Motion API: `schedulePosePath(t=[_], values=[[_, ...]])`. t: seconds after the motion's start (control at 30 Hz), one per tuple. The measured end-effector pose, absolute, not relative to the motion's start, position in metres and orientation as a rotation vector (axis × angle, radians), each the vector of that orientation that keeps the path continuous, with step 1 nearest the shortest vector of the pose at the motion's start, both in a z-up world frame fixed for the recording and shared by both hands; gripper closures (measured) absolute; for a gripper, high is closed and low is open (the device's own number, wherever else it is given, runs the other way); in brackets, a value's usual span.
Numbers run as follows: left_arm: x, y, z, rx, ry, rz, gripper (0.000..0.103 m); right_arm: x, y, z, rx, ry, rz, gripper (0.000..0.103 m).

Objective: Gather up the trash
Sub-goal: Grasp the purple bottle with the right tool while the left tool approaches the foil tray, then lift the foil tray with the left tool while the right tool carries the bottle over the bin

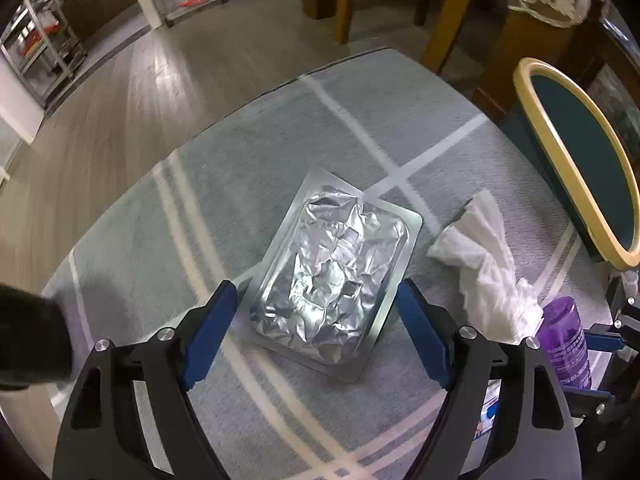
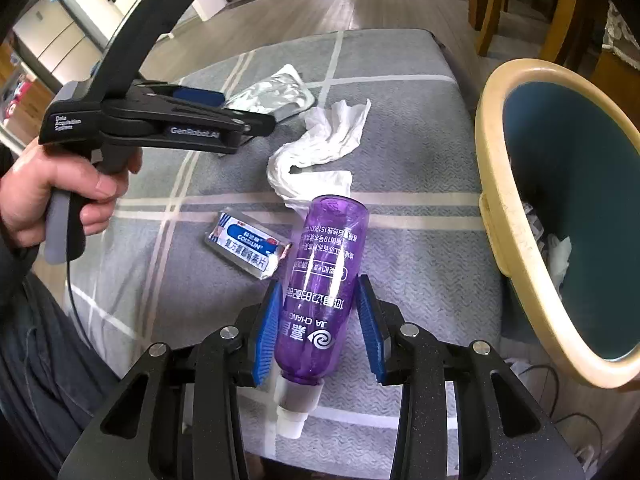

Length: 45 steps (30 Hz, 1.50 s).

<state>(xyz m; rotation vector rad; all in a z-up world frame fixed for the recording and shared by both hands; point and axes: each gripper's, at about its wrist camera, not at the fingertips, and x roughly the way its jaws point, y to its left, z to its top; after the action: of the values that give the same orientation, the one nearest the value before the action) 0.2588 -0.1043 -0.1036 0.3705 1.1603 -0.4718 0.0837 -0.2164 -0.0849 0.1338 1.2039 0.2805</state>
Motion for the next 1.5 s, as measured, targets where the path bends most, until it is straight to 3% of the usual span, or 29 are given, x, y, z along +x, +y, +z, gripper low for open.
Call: schedulePosePath(t=[0.47, 0.53, 0.67, 1.0, 1.5], values=[[0.262, -0.127, -0.102, 0.495, 1.144, -0.505, 0.015, 0.086, -0.216, -0.084, 0.136, 1.213, 0.278, 0.063], [0.261, -0.123, -0.102, 0.480, 1.150, -0.523, 0.020, 0.087, -0.215, -0.084, 0.134, 1.209, 0.280, 0.064], [0.262, -0.118, -0.101, 0.424, 1.155, -0.554, 0.042, 0.087, -0.215, -0.083, 0.132, 1.192, 0.282, 0.068], [0.240, -0.105, -0.095, 0.351, 1.135, -0.519, 0.044, 0.084, -0.216, -0.066, 0.124, 1.133, 0.288, 0.069], [0.210, -0.083, -0.039, 0.286, 1.020, -0.448, 0.044, 0.076, -0.232, -0.017, 0.166, 0.982, 0.293, 0.069]])
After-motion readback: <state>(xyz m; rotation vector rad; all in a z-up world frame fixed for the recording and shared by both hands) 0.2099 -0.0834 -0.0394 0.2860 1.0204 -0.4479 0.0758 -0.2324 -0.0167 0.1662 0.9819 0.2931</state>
